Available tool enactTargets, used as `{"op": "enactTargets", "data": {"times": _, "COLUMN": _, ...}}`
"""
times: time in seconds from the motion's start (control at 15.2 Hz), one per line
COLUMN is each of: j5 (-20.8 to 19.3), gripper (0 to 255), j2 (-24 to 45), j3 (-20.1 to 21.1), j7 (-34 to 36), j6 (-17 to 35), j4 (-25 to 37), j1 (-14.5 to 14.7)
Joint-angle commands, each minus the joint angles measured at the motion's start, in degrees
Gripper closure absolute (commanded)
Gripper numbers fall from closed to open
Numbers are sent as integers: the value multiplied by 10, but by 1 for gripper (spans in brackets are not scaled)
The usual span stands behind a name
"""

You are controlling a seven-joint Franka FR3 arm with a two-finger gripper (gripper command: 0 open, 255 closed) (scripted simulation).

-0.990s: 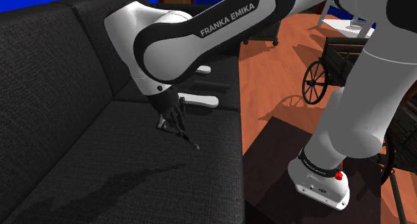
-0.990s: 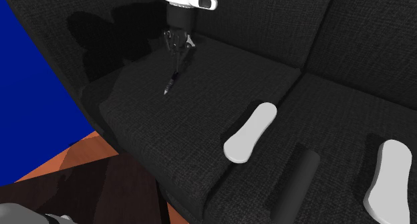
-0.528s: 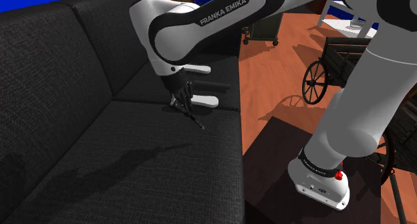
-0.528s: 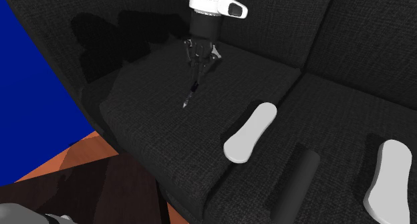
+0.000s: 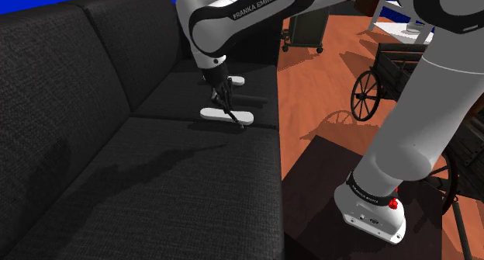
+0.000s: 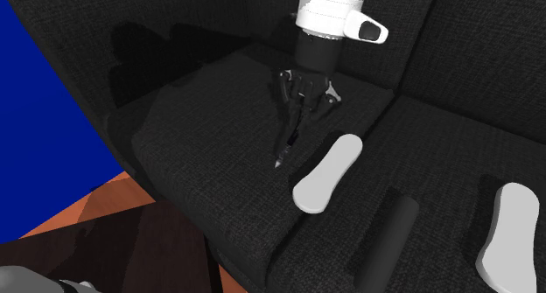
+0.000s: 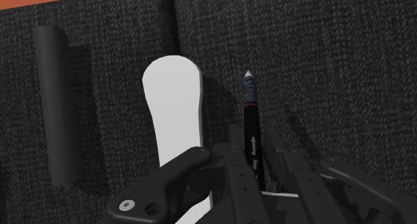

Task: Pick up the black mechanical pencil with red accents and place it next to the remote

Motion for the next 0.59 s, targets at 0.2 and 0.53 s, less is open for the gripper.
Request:
{"op": "enactTargets", "data": {"times": 0.2, "j5": -20, "gripper": 255, "j2": 27, "j3": -30, "j7": -56, "j6": -2, "j4": 32, "j1": -31}}
{"op": "enactTargets", "data": {"times": 0.53, "j5": -38, "gripper": 255, "j2": 65, "j3": -57, "j7": -110, "j6": -9, "j4": 81, "j1": -62}}
